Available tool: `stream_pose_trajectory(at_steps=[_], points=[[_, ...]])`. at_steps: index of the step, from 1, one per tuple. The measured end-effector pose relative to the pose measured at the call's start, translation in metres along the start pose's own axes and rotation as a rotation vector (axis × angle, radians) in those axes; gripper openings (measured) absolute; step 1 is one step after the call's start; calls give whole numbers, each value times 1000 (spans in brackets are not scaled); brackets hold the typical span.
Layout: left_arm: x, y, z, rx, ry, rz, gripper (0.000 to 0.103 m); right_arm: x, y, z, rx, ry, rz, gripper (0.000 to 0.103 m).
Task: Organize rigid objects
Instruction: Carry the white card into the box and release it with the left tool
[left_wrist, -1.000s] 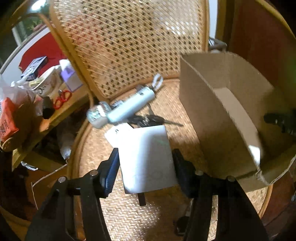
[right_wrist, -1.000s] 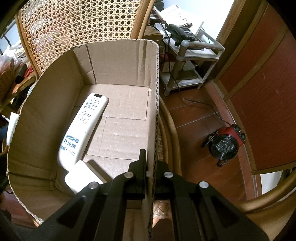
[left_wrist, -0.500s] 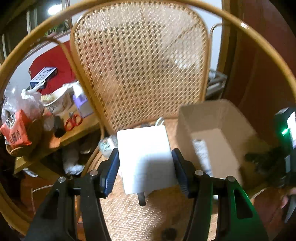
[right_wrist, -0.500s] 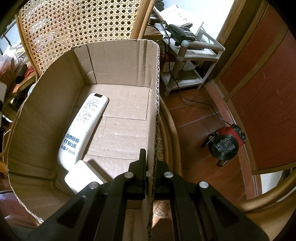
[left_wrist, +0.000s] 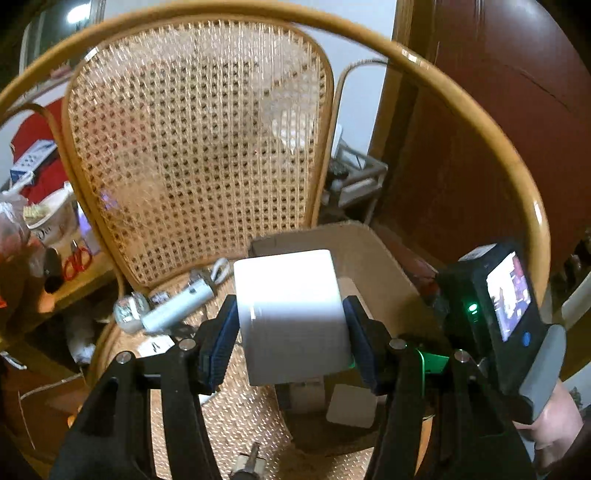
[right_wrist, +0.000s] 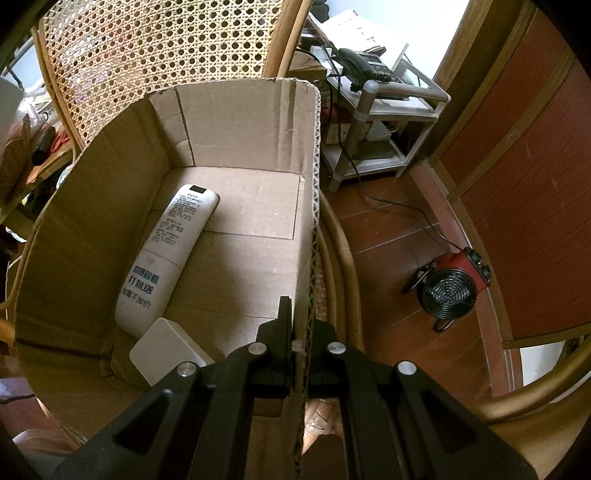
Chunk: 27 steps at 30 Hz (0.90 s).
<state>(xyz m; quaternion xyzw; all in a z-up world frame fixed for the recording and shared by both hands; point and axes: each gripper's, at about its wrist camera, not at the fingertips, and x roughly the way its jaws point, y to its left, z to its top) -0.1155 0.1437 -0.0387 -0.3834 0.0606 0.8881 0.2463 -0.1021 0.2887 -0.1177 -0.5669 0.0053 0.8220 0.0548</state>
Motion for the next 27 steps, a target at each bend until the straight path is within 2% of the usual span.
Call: stream_pose_trajectory(at_steps=[7, 15, 16, 20, 23, 25, 27], points=[[19, -1, -7, -37, 60, -92, 56, 0, 5, 1, -8, -2, 0, 6], [40, -12, -24, 16, 178, -54, 55, 0, 7, 0, -7, -3, -1, 6], [40, -14, -25, 39, 170, -47, 52, 0, 7, 0, -5, -4, 0, 6], [27, -16, -21, 86, 124, -36, 54, 0, 7, -1, -8, -3, -2, 6], [16, -10, -19, 75, 115, -10, 64, 1, 7, -1, -11, 1, 5, 6], [11, -2, -21, 61, 107, 25, 80, 0, 7, -2, -9, 1, 6, 6], [3, 8, -22, 44, 94, 68, 90, 0, 7, -2, -12, 0, 3, 6]])
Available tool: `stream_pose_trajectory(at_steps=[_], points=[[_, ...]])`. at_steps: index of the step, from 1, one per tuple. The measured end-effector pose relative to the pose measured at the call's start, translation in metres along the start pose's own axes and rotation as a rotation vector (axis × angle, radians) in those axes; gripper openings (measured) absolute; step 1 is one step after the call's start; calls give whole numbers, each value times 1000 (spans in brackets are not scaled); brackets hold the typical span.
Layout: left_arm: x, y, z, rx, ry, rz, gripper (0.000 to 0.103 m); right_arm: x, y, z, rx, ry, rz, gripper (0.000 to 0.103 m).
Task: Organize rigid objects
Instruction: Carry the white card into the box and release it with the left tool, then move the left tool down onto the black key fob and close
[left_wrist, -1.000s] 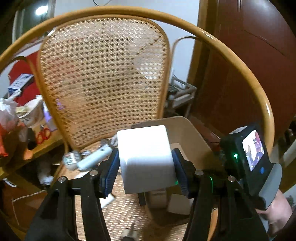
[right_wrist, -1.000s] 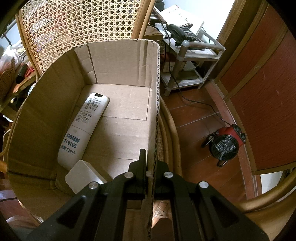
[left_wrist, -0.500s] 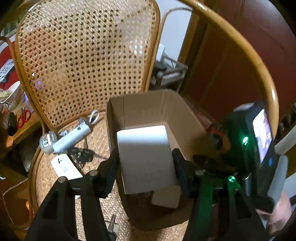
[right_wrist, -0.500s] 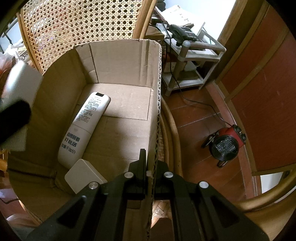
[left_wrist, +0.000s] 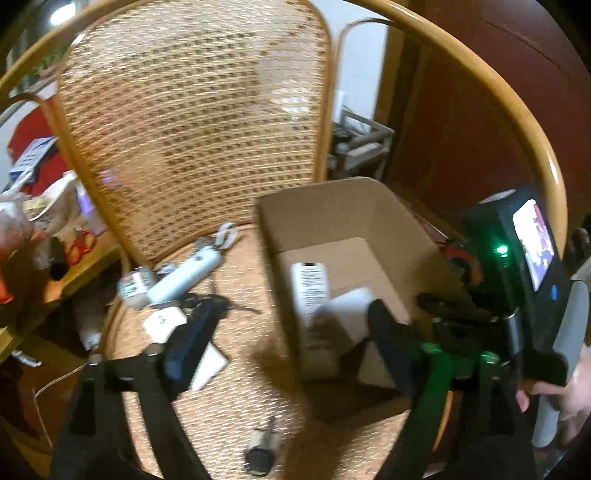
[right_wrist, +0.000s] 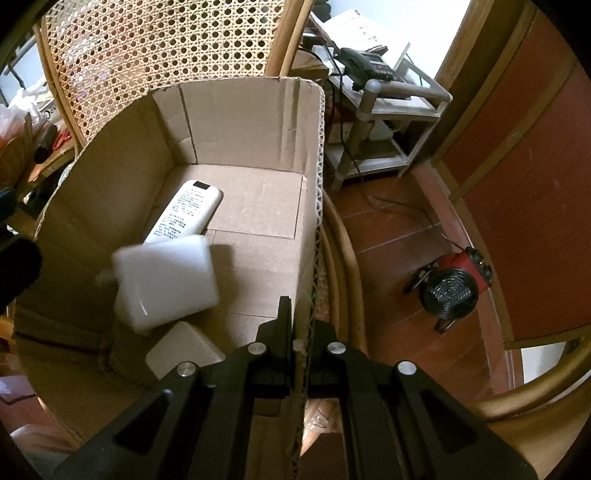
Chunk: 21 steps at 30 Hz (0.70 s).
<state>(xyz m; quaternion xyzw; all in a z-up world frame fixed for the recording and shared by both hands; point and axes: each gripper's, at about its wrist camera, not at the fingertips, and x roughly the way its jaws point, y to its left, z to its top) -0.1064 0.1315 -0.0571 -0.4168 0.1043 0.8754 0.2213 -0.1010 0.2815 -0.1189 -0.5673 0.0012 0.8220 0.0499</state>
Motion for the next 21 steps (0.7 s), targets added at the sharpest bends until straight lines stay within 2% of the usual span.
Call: stream_pose_trajectory(at_steps=[1, 4, 10, 16, 21], points=[[-3, 5, -1, -7, -4, 20, 95, -1, 1, 0, 2, 0, 0, 6], [-10, 21, -4, -27, -11, 71, 97, 0, 0, -1, 0, 1, 1, 6], [-24, 56, -18, -109, -15, 73, 97, 0, -1, 0, 2, 2, 1, 6], [-42, 65, -33, -81, -43, 121, 97, 1, -2, -3, 2, 2, 3, 6], [-38, 67, -49, -59, 8, 120, 97, 1, -1, -4, 10, 0, -3, 6]])
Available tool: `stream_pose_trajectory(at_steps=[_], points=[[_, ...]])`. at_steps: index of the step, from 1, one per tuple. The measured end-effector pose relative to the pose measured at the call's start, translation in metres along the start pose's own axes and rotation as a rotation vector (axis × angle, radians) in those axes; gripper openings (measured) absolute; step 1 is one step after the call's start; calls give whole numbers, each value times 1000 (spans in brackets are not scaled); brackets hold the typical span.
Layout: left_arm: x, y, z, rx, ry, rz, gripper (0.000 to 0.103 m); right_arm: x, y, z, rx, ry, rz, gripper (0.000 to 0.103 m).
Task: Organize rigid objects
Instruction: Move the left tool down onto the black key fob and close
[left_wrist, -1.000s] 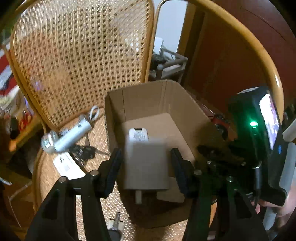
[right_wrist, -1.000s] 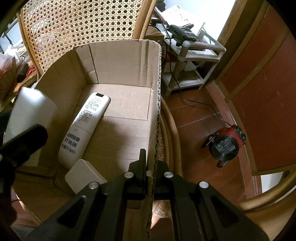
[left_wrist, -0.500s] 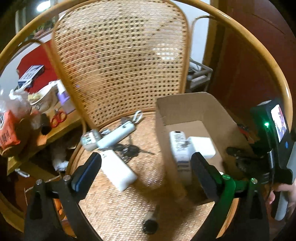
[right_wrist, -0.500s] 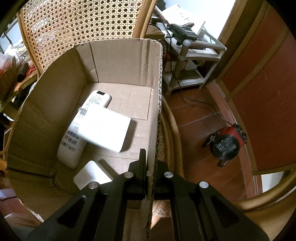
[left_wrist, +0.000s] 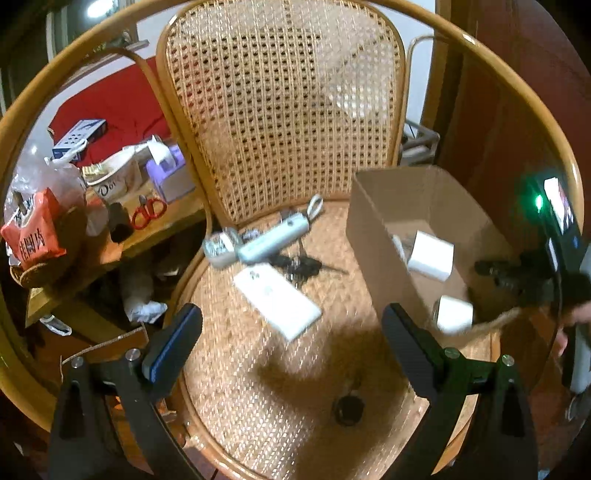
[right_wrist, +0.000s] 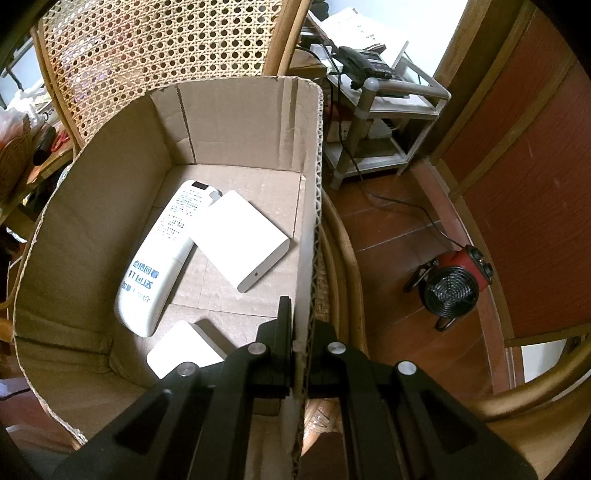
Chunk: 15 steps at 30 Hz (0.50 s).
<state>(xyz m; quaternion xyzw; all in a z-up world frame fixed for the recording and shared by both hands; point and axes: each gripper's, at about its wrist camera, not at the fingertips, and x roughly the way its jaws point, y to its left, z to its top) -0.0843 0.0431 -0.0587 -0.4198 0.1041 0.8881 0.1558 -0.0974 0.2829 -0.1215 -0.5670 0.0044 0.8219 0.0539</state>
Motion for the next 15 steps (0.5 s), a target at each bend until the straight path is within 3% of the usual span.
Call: stream_pose_trajectory(at_steps=[4, 15], points=[[11, 0, -15, 27, 40, 21, 97, 0, 1, -1, -2, 1, -5, 6], [47, -9, -46, 36, 199, -134, 97, 1, 1, -1, 2, 2, -3, 6]])
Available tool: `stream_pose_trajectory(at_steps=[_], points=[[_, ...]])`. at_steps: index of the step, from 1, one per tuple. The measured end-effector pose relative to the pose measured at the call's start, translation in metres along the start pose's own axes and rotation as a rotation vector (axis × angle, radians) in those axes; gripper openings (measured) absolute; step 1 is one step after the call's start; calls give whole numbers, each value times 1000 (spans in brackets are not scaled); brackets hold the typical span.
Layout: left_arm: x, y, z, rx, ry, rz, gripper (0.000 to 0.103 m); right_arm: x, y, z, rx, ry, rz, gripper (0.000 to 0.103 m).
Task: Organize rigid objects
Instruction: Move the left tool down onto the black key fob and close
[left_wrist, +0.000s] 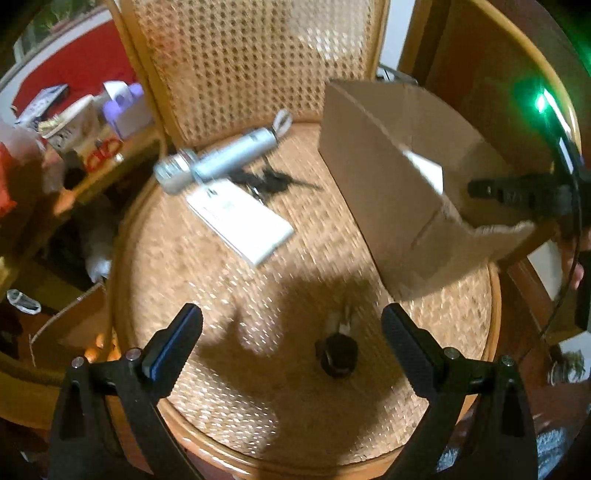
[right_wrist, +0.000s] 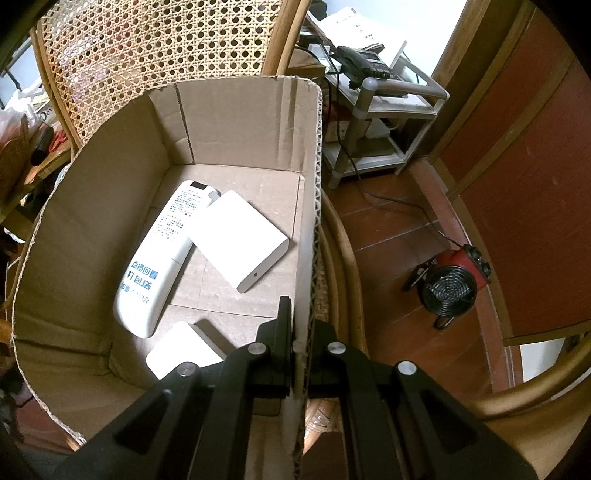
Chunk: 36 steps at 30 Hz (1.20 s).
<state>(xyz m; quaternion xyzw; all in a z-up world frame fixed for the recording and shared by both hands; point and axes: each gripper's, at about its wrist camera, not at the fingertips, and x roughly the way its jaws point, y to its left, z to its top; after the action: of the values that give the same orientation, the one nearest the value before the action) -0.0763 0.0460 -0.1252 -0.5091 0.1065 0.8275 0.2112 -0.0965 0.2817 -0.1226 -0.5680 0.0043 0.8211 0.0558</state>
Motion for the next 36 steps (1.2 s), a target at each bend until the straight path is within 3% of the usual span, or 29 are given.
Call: stream_pose_trajectory(at_steps=[5, 10, 17, 20, 22, 23, 36], points=[[22, -13, -12, 69, 72, -12, 89, 0, 0, 1, 0, 0, 4, 6], [40, -23, -19, 116, 123, 17, 89, 0, -1, 1, 0, 0, 3, 6], [44, -17, -20, 45, 104, 17, 86, 0, 0, 1, 0, 0, 2, 6], [40, -19, -19, 63, 92, 8, 64, 0, 0, 1, 0, 0, 3, 6], [38, -23, -17, 81, 85, -1, 36, 0, -1, 2, -1, 0, 2, 6], [37, -24, -17, 84, 78, 6, 30, 0, -1, 2, -1, 0, 1, 6], [31, -24, -10, 82, 38, 6, 25, -1, -2, 1, 1, 1, 4, 6]])
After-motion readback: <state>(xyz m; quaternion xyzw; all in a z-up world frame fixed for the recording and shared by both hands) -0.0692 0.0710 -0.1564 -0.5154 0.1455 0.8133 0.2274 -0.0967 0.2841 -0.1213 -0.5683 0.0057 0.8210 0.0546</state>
